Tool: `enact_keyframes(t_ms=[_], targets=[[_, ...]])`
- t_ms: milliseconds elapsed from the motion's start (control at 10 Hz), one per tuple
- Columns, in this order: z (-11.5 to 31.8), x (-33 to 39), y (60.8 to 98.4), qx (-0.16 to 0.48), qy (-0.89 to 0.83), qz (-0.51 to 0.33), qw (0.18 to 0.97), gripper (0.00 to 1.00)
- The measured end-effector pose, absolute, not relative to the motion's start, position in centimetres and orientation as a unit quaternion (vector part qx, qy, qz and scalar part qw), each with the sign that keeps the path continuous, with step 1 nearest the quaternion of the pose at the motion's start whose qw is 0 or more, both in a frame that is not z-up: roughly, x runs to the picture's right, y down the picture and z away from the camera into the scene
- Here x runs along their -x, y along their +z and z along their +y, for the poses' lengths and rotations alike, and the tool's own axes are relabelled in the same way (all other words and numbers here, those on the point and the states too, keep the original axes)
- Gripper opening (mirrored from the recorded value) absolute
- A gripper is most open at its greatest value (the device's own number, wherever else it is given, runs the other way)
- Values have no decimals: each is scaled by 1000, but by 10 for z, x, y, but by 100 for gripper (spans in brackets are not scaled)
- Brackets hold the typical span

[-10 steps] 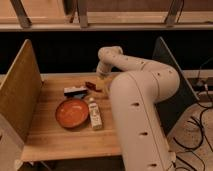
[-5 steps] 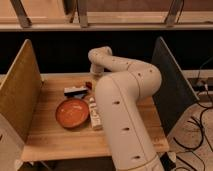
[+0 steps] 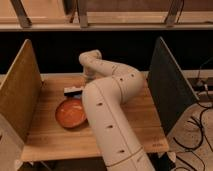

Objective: Place the pepper in the ceramic cup

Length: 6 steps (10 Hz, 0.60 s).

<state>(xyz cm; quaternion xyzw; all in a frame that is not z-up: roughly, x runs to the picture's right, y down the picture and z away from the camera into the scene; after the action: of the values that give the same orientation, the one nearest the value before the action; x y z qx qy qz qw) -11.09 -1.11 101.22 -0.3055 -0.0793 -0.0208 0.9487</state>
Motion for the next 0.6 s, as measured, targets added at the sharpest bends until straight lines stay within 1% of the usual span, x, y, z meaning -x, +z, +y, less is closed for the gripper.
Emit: enact_keyframes(t_ms=[200, 600], targets=[[-6, 105, 1022, 317, -8, -64, 946, 80], [-17, 81, 1033, 315, 18, -30, 948, 80]])
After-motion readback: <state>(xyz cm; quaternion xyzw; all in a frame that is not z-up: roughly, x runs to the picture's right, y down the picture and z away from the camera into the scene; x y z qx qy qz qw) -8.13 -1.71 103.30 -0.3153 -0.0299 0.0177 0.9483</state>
